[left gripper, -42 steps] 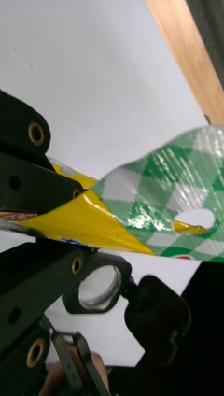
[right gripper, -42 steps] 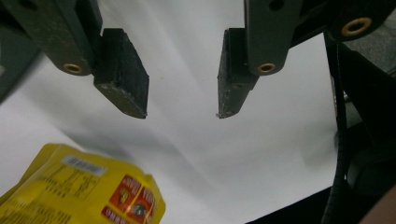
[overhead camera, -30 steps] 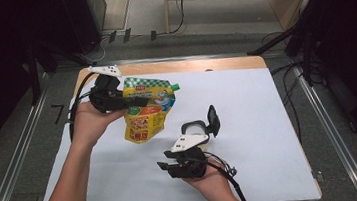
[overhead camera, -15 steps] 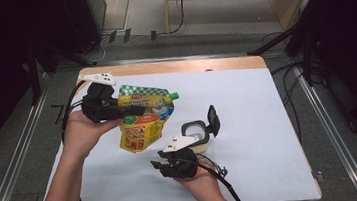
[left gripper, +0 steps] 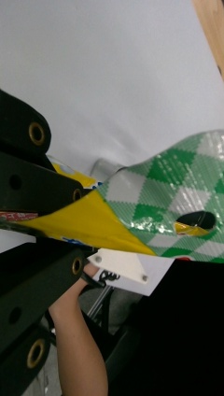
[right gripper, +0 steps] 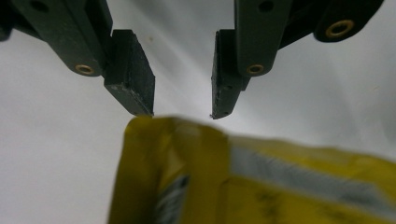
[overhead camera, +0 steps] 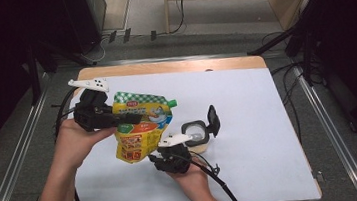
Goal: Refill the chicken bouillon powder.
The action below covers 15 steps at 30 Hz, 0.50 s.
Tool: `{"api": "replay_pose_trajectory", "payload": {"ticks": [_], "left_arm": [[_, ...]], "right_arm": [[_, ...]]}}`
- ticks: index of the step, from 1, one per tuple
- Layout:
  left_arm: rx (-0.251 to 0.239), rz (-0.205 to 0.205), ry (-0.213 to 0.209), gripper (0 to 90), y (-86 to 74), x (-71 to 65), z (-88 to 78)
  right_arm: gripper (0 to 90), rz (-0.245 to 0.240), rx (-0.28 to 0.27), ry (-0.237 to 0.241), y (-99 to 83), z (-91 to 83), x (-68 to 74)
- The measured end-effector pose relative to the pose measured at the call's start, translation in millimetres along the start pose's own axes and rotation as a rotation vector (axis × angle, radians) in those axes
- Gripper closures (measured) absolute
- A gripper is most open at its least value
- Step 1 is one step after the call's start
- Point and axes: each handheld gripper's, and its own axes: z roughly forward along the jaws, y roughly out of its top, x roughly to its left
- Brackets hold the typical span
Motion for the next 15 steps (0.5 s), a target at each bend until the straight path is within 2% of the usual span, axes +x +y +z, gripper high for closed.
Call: {"api": "replay_pose_trajectory", "payload": {"ticks": [2, 4, 5, 6, 9, 10, 12, 13, 15], "left_arm": [[0.005, -0.008, -0.017, 90.0, -0.8, -0.9, 0.3], [0.008, -0.013, -0.021, 90.0, -1.0, -1.3, 0.8], [0.015, -0.017, -0.027, 90.0, -0.8, -1.6, 2.7], [0.015, -0.017, -0.027, 90.0, -0.8, -1.6, 2.7], [0.012, -0.025, -0.016, 90.0, -0.8, -0.5, 5.8], [0.016, -0.027, -0.017, 90.0, -0.2, -0.4, 8.2], [0.015, -0.027, -0.010, 90.0, 0.3, -1.6, 9.9], [0.016, -0.023, 0.004, 90.0, 1.7, -4.0, 14.3], [0.014, -0.013, 0.027, 90.0, 3.2, -6.8, 18.7]], "right_arm": [[61.5, 0.002, -0.033, -0.010, 0.2, 0.6, 0.3], [61.6, 0.000, -0.040, -0.011, 0.4, 0.1, 0.6], [61.9, -0.009, -0.070, -0.011, 1.2, -1.2, 2.6], [61.9, -0.009, -0.070, -0.011, 1.2, -1.2, 2.6], [63.1, -0.055, -0.093, -0.020, 2.7, -5.6, 8.4], [62.4, -0.095, -0.089, -0.027, 2.5, -7.5, 10.8], [61.9, -0.101, -0.087, -0.027, 2.2, -8.1, 11.9], [58.7, -0.121, -0.082, -0.027, 2.1, -9.8, 13.2], [57.9, -0.142, -0.080, -0.034, 2.1, -11.8, 14.7]]}}
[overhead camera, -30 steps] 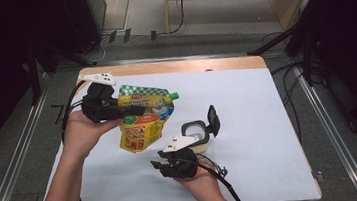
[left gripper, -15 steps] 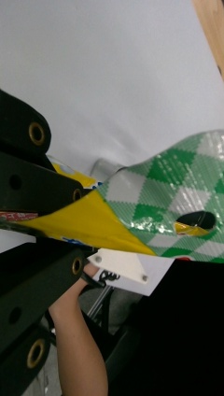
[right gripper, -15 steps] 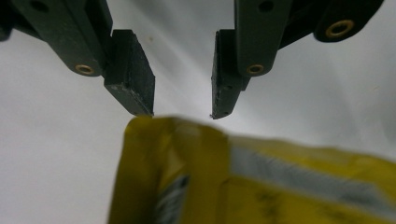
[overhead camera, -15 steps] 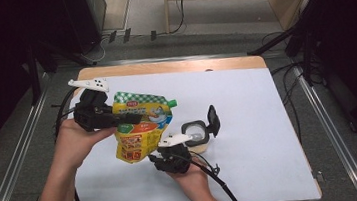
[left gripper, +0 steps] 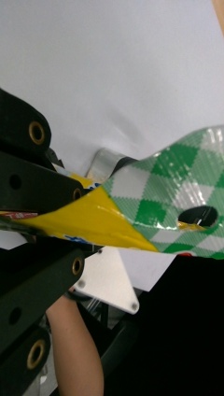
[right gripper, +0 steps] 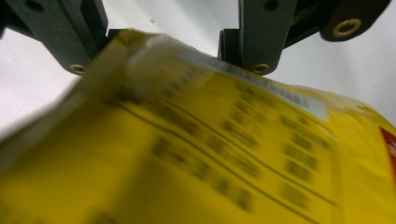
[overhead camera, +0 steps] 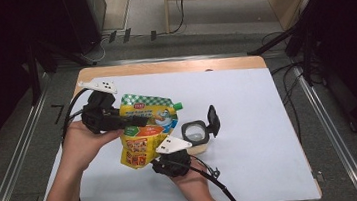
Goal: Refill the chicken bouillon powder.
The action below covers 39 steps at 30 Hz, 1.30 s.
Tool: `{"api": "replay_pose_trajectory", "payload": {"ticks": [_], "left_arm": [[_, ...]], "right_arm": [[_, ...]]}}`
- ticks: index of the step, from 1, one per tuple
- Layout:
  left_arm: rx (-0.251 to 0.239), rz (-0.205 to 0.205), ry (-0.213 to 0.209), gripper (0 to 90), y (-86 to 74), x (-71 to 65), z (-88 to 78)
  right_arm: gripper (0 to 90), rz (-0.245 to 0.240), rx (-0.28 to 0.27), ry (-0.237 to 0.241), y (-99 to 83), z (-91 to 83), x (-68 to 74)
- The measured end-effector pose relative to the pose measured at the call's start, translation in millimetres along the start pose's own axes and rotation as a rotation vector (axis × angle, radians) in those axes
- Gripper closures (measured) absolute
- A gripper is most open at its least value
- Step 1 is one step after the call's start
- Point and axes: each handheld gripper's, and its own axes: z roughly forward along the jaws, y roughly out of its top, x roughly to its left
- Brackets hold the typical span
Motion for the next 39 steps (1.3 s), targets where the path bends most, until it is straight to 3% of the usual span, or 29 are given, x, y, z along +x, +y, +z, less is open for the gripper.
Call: {"api": "replay_pose_trajectory", "payload": {"ticks": [3, 8, 12, 16, 24, 27, 32, 39], "left_arm": [[0.003, 0.024, 0.022, 89.0, 1.4, -4.2, 7.2], [0.021, 0.081, 0.019, 84.6, 1.1, -9.1, 22.0], [0.024, 0.087, -0.003, 82.5, 1.4, -11.8, 31.7], [0.042, 0.086, 0.009, 79.9, 1.8, -15.0, 38.6], [0.060, 0.027, 0.023, 78.9, 0.4, -14.3, 46.9], [0.067, 0.012, 0.032, 79.8, -0.3, -12.5, 50.2], [0.078, -0.072, 0.020, 81.5, -0.2, -5.0, 52.9], [0.100, -0.119, 0.023, 82.7, 0.7, -1.5, 53.0]], "right_arm": [[57.8, -0.035, 0.009, 0.000, -0.7, -3.4, 2.5], [58.0, -0.021, 0.008, 0.049, 0.1, -12.0, 4.1], [58.0, -0.064, -0.003, 0.065, 2.3, -20.3, 11.6], [57.9, -0.069, -0.005, 0.092, 3.6, -24.6, 15.7], [57.6, -0.031, 0.014, 0.150, 5.2, -29.0, 16.6], [56.4, -0.051, 0.015, 0.145, 6.1, -30.0, 20.6], [55.8, -0.056, 0.017, 0.151, 7.1, -31.4, 22.7], [53.2, -0.124, 0.033, 0.136, 7.9, -33.1, 27.3]]}}
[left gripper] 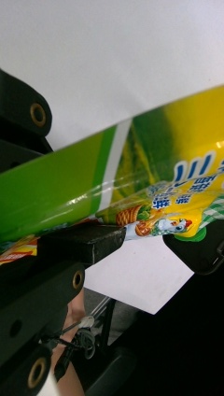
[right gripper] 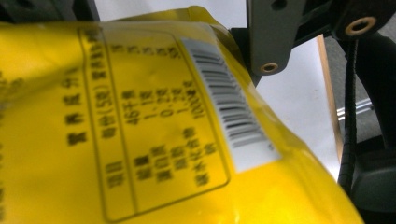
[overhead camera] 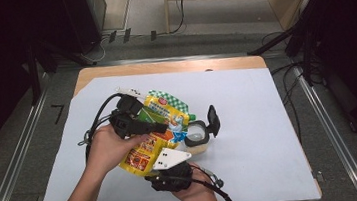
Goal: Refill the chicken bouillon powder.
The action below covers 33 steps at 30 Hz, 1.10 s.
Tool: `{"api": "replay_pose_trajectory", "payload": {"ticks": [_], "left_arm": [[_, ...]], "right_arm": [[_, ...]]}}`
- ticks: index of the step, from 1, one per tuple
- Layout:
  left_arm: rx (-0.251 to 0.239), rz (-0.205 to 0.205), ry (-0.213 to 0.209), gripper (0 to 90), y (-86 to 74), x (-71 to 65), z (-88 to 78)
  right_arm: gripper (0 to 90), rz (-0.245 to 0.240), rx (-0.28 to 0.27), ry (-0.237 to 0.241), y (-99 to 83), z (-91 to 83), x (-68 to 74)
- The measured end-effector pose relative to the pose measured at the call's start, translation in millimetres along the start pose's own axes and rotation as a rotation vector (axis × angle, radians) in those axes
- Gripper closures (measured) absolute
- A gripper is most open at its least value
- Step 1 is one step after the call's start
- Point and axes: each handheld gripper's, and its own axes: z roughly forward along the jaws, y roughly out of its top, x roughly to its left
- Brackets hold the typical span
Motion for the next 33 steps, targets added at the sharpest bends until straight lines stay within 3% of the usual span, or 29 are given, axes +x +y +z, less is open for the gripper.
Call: {"api": "replay_pose_trajectory", "payload": {"ticks": [2, 4, 8, 12, 15, 19, 22, 24, 28, 29, 33], "left_arm": [[0.011, -0.044, -0.020, 82.7, 0.9, 5.8, 1.9], [0.014, -0.060, -0.027, 82.7, 1.7, 7.7, 3.4], [0.029, -0.038, -0.003, 79.4, 8.7, 5.9, 7.0], [0.051, -0.055, -0.007, 78.9, 14.3, 4.0, 7.9], [0.113, -0.092, 0.001, 80.0, 20.7, 5.9, 14.3], [0.122, -0.118, -0.007, 82.5, 20.1, 10.4, 18.1], [0.144, -0.135, 0.000, 84.8, 17.0, 13.4, 22.6], [0.139, -0.135, 0.007, 85.0, 15.6, 12.9, 23.7], [0.130, -0.127, -0.015, 83.2, 13.9, 9.8, 26.6], [0.132, -0.118, -0.014, 82.0, 13.3, 9.1, 27.8], [0.139, -0.107, -0.017, 77.0, 12.1, 9.8, 27.5]], "right_arm": [[54.3, 0.021, 0.000, 0.014, 0.6, -2.7, 0.2], [55.9, 0.037, 0.001, 0.026, 0.8, -3.4, 0.0], [56.9, 0.072, 0.003, 0.054, 4.1, -5.3, -2.7], [57.4, 0.080, -0.002, 0.063, 7.0, -6.8, -3.0], [57.2, 0.092, 0.002, 0.078, 7.9, -6.1, -3.5], [55.6, 0.091, 0.013, 0.074, 6.6, -4.4, -3.5], [51.6, 0.062, 0.051, 0.058, 4.1, -0.5, 1.3], [52.5, 0.065, 0.053, 0.046, 2.5, 2.1, 2.7], [58.9, 0.099, 0.051, 0.072, 0.9, 4.2, 1.0], [61.4, 0.141, 0.038, 0.096, -1.4, 4.5, -1.8], [63.4, 0.170, 0.029, 0.106, -2.8, 2.9, -6.1]]}}
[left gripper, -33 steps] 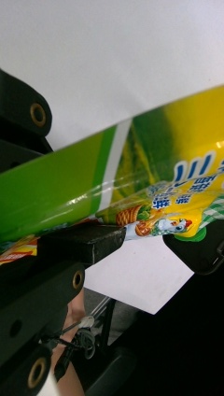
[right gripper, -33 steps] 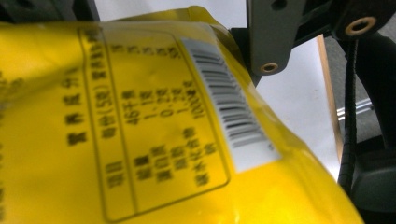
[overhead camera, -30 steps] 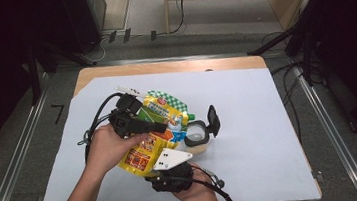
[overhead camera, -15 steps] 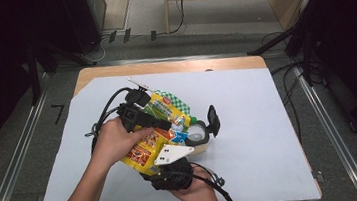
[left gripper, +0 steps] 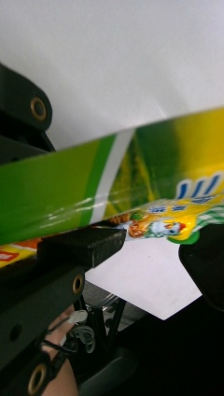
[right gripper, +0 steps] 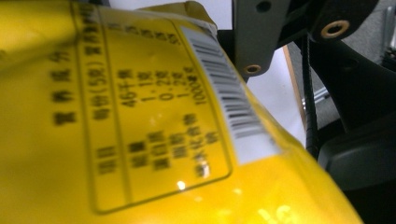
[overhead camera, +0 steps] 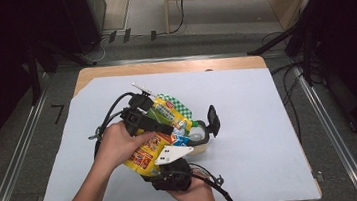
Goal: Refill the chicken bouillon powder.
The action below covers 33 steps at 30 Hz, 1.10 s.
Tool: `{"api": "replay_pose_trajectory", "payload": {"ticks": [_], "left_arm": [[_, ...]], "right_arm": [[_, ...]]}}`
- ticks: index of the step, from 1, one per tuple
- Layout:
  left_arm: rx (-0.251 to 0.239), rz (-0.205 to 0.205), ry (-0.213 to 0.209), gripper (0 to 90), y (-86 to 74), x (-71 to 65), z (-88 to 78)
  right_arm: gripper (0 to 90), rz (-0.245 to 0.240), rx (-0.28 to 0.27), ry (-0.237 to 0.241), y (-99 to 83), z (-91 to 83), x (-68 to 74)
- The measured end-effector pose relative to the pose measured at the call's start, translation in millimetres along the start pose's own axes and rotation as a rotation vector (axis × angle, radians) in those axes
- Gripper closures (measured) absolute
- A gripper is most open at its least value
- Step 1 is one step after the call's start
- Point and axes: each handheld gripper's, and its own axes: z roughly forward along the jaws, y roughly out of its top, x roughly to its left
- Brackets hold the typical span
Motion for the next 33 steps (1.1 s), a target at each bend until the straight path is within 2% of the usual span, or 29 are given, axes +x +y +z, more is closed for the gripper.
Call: {"api": "replay_pose_trajectory", "payload": {"ticks": [3, 5, 7, 10, 11, 15, 16, 19, 20, 21, 24, 25, 28, 30, 33], "left_arm": [[-0.008, 0.021, -0.005, 71.3, -3.9, -1.6, -0.7], [-0.014, 0.022, -0.006, 70.8, -5.0, -2.5, -1.1], [-0.004, 0.008, -0.007, 71.8, -4.7, -1.9, -1.4], [0.009, 0.008, -0.003, 79.5, -4.3, -1.2, -1.1], [0.015, 0.016, 0.024, 82.5, -4.3, -2.8, -1.1], [0.006, 0.016, 0.034, 84.5, -4.0, -4.1, -3.7], [0.000, 0.015, 0.041, 85.9, -3.7, -5.1, -6.2], [-0.002, 0.013, 0.041, 86.7, -3.7, -5.4, -8.3], [-0.004, 0.010, 0.043, 87.3, -3.7, -4.8, -8.9], [-0.004, 0.010, 0.043, 87.5, -3.7, -4.8, -8.9], [-0.005, 0.002, 0.038, 88.1, -3.7, -3.8, -9.5], [-0.007, -0.004, 0.034, 88.7, -3.8, -3.8, -9.8], [-0.006, -0.013, 0.022, 88.9, -4.2, -4.1, -10.1], [-0.015, -0.013, 0.042, 88.8, -3.9, -3.5, -10.6], [-0.021, -0.015, 0.045, 88.5, -3.3, -3.2, -11.1]], "right_arm": [[63.9, 0.005, -0.011, -0.014, 0.9, -3.6, -3.7], [63.9, 0.010, -0.014, -0.016, 1.3, -5.1, -5.5], [63.8, 0.007, -0.013, -0.016, 1.5, -5.0, -5.3], [62.8, 0.007, -0.009, 0.000, 2.4, -4.3, -3.3], [61.4, 0.008, -0.007, 0.001, 2.2, -3.5, -2.2], [60.0, -0.003, -0.009, -0.017, 2.3, -3.6, -1.5], [58.6, -0.018, -0.013, -0.038, 3.0, -4.4, -0.7], [57.5, -0.024, -0.012, -0.051, 3.4, -5.2, -0.3], [55.5, -0.027, -0.009, -0.075, 3.1, -5.9, 0.6], [54.9, -0.027, -0.009, -0.079, 2.9, -6.0, 0.6], [53.3, -0.018, -0.004, -0.090, 2.1, -6.3, -0.4], [50.4, -0.025, 0.003, -0.113, 1.3, -6.0, -0.3], [47.5, -0.034, 0.010, -0.139, 0.6, -5.4, 0.2], [50.2, -0.038, 0.006, -0.144, 0.1, -5.8, 0.5], [53.6, -0.037, -0.001, -0.147, 0.7, -7.3, 1.1]]}}
